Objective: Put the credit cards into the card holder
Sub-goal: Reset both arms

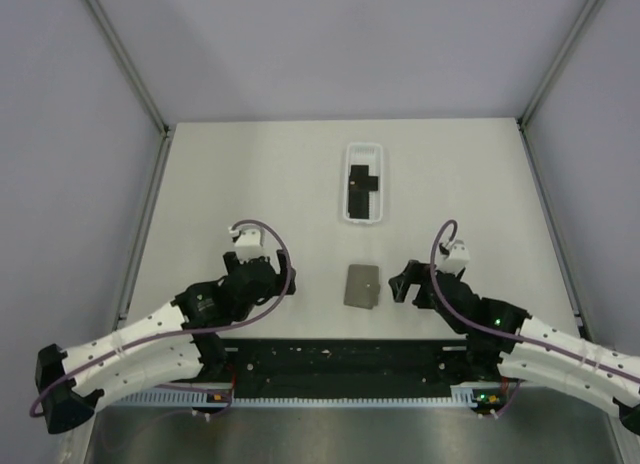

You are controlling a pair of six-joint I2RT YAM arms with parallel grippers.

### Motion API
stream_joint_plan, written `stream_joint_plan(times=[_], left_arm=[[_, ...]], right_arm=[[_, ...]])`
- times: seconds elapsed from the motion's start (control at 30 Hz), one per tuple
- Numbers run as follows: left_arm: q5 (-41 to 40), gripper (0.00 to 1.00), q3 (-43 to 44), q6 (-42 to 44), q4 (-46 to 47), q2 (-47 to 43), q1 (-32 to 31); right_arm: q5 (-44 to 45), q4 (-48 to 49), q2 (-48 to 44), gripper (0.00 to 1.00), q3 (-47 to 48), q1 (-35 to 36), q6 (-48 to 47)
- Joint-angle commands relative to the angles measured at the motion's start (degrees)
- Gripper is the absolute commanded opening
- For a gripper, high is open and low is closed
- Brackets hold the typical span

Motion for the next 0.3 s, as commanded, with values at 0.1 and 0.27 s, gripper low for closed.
stream_joint_plan(times=[0.1, 0.27], left_arm=[[-1.0, 0.99, 0.7, -1.5, -3.6, -0.3, 0.1], [0.9, 0.99, 0.0, -0.3, -0.7, -1.2, 0.2]], right_arm=[[2.6, 0.9, -4.8, 0.99, -1.0, 0.5, -0.4], [1.6, 0.9, -3.2, 0.99, -0.4, 0.4, -2.1]])
